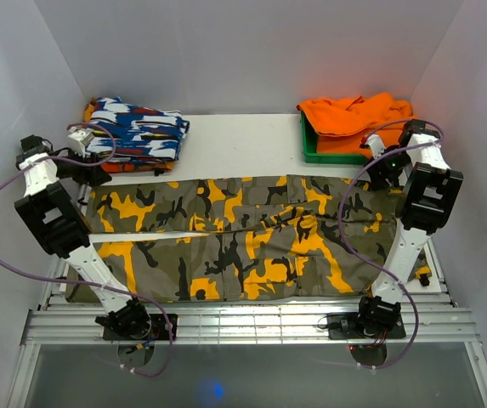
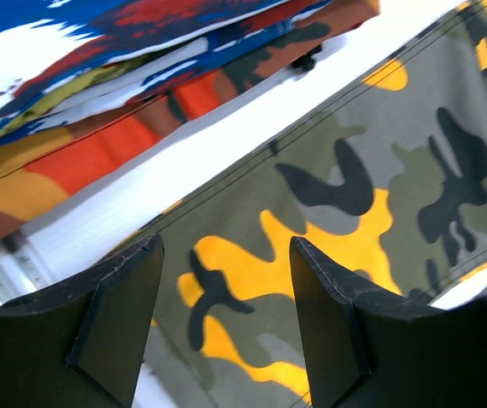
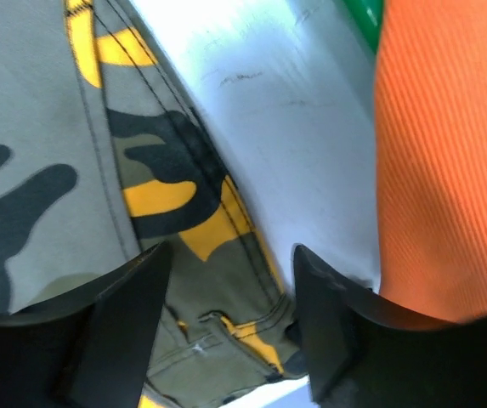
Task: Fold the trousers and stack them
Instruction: Flatten the trousers out, then fold the trousers
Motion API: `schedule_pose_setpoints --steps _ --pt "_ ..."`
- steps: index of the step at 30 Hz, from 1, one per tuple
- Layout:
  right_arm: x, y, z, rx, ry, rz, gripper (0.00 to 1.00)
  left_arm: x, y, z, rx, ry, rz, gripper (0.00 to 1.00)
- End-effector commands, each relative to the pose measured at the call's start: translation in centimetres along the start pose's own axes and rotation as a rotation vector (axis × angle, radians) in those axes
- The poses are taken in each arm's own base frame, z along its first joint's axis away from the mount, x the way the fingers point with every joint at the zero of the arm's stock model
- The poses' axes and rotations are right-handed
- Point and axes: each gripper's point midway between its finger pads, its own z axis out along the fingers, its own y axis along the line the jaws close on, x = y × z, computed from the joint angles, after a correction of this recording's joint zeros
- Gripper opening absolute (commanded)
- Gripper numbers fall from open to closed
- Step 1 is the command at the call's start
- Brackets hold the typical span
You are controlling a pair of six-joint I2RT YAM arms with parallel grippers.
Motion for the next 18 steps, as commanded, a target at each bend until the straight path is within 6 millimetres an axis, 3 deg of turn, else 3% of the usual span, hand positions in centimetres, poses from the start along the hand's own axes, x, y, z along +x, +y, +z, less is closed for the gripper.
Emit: schedule_pose_setpoints --steps 1,7,8,16,18 --pt "0.4 -0.3 1.3 -0.01 0.003 -0.119 0.63 -0.9 1.3 -0.7 -0.009 -0.012 0.095 0.71" --pt "2.8 1.6 3.3 -0.076 0.077 -0.169 0.45 0.5 3.7 0.2 0.003 0.052 0.189 0.71" --pt "2.9 1.7 3.4 -0.076 0.077 -0.172 0.42 1.5 3.7 0.9 0.028 0.069 0.18 0.71" --pt "2.8 1.0 3.3 -0.062 0.093 -0.176 0.08 2.8 6.1 2.9 0.055 0.087 0.282 0.72" --pt "2.7 0.9 3.2 -0.057 0.093 -0.173 0.08 3.4 6.4 3.6 0.064 0.096 0.292 0.72"
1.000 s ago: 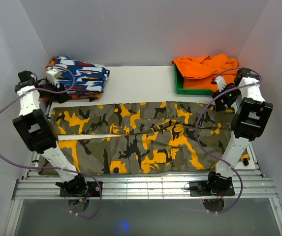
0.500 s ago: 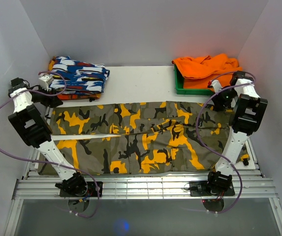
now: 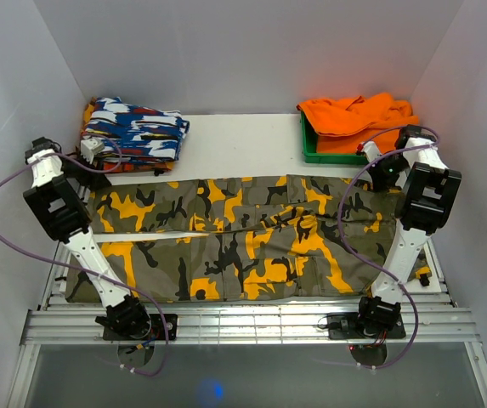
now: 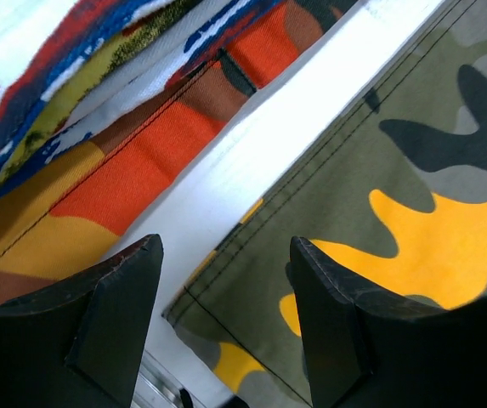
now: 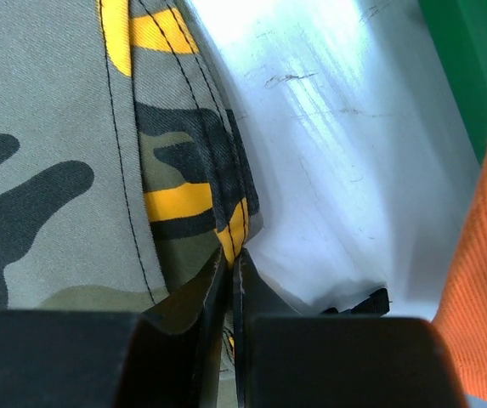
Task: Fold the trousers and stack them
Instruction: Fold the trousers
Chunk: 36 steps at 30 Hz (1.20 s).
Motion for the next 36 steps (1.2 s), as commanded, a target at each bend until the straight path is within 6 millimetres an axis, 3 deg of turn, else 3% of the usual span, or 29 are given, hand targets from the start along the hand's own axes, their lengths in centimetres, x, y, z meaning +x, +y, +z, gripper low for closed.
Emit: schedule_pose_setpoints --steps 1,10,16,20,22,26,30,31,33,34,35,36 --pt "1.4 -0.2 1.5 -0.021 0.063 -0.1 0.08 -0.5 0.7 0.1 0.005 -0.01 0.087 0.72" --pt "0.3 -0.9 0.5 0.01 0.047 -0.104 0.08 4.6 -2.4 2.7 0.138 0.122 0.112 0.69" --pt "-0.4 -1.1 -0.8 0.035 0.032 -0.112 0.08 5.8 -3.5 2.6 0.184 0.173 0.124 0.42" --pt "-2.2 -2.2 -2.3 0.08 -0.024 -0.104 0.08 3.8 -2.8 1.9 0.149 0.136 0.145 0.12" --pt "-3.4 -3.2 -3.7 0.119 -0.048 -0.1 0.08 1.3 -1.3 1.2 0.09 0.084 0.167 0.0" --pt "-5.4 -4.2 -6.8 0.181 -0.102 -0.093 0.08 -3.3 0.5 -1.3 -0.026 0.001 0.202 0.0" --pt "-6.2 -3.4 -10.4 0.21 -0.143 -0.102 0.08 -6.8 0.0 -5.0 -0.101 -0.08 0.239 0.0" --pt "-6.5 -2.9 -12.1 0.232 -0.156 -0.11 0.08 -7.3 -0.8 -6.7 -0.123 -0.091 0.247 0.0" --pt "-5.4 -1.6 -12.8 0.214 -0.161 -0.1 0.08 -7.8 -2.2 -8.2 -0.13 -0.119 0.263 0.0" --pt "-5.5 -0.9 -14.6 0.241 -0.167 -0.127 0.08 -7.5 -2.7 -9.4 -0.146 -0.123 0.269 0.0" --pt "-4.7 -0.1 -15.2 0.237 -0.165 -0.123 0.08 -7.6 -4.7 -10.4 -0.147 -0.131 0.274 0.0" --pt "-3.5 1.5 -14.4 0.194 -0.152 -0.112 0.08 -7.3 -5.7 -11.1 -0.149 -0.13 0.282 0.0"
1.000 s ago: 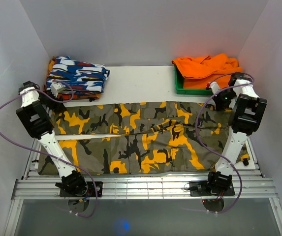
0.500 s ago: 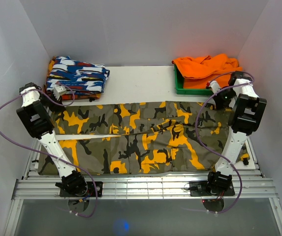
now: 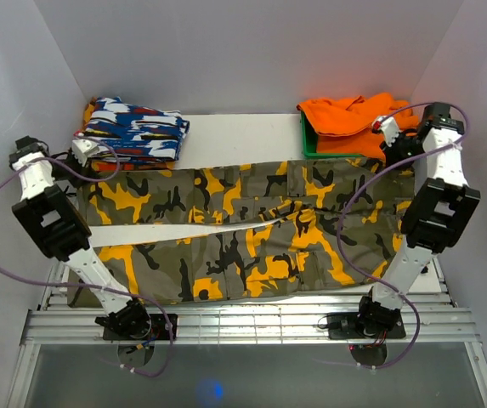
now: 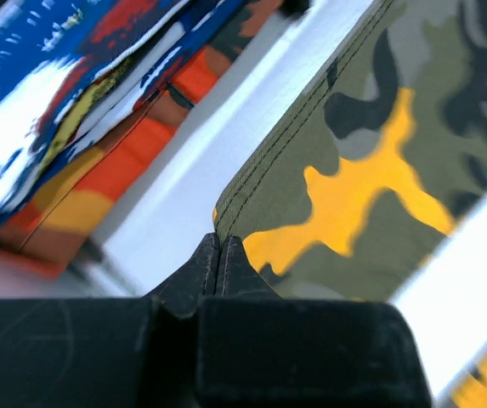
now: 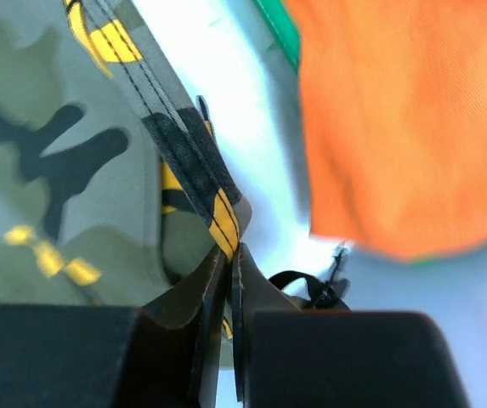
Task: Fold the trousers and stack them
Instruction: Fold the trousers
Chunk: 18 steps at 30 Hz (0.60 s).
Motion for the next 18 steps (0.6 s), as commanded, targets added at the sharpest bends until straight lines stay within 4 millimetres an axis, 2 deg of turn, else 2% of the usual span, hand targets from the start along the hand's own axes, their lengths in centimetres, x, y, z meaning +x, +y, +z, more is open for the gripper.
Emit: schedule_pose_setpoints --steps 1,2,3,4,5,6,7,8,9,10,11,12,14,16,18 --pt "0.7 2.5 -5.9 0.034 -0.01 -0.1 0.08 -3.6 -2.2 -6.9 -0.102 -0.067 0.14 0.0" --pt "1.6 3.4 -6.4 0.028 -0.001 -0.1 0.08 -3.3 -4.4 -7.7 -0.095 -0.063 0.14 0.0" --pt "2.3 4.4 -6.7 0.018 0.007 -0.107 0.08 -2.8 -5.5 -8.3 -0.093 -0.058 0.14 0.0" --pt "3.3 6.6 -6.9 -0.004 0.015 -0.104 0.08 -1.6 -7.2 -9.4 -0.081 -0.047 0.096 0.0" --pt "4.2 7.3 -7.3 -0.005 0.025 -0.131 0.08 -0.2 -9.2 -9.4 -0.052 -0.037 0.102 0.0" --pt "4.6 8.2 -8.3 0.01 0.034 -0.149 0.08 0.4 -11.2 -10.1 -0.028 -0.013 0.066 0.0" --pt "6.2 10.4 -7.3 -0.041 0.047 -0.132 0.08 2.1 -12.4 -11.0 -0.025 0.012 0.033 0.0" --pt "7.5 11.2 -7.4 -0.052 0.07 -0.147 0.08 3.2 -13.7 -11.1 0.004 0.039 0.049 0.0" --pt "8.6 12.4 -7.3 -0.076 0.091 -0.144 0.08 4.9 -16.2 -10.7 0.046 0.066 -0.013 0.0" --pt "9.4 13.6 -7.3 -0.095 0.109 -0.142 0.08 7.1 -17.7 -11.1 0.075 0.141 -0.041 0.0" --pt "11.5 16.0 -6.4 -0.156 0.15 -0.116 0.08 8.4 -19.1 -10.9 0.106 0.175 -0.06 0.0" --pt "12.4 16.9 -6.1 -0.183 0.168 -0.122 0.08 10.4 -20.8 -10.0 0.138 0.212 -0.101 0.0" --pt "14.2 19.4 -4.8 -0.249 0.199 -0.088 0.08 12.9 -22.2 -9.7 0.166 0.298 -0.159 0.0" --pt "14.9 20.3 -3.8 -0.276 0.205 -0.039 0.08 14.8 -22.6 -8.8 0.175 0.349 -0.214 0.0" --pt "15.6 20.6 -2.6 -0.292 0.214 -0.004 0.08 16.0 -21.6 -8.0 0.125 0.38 -0.291 0.0"
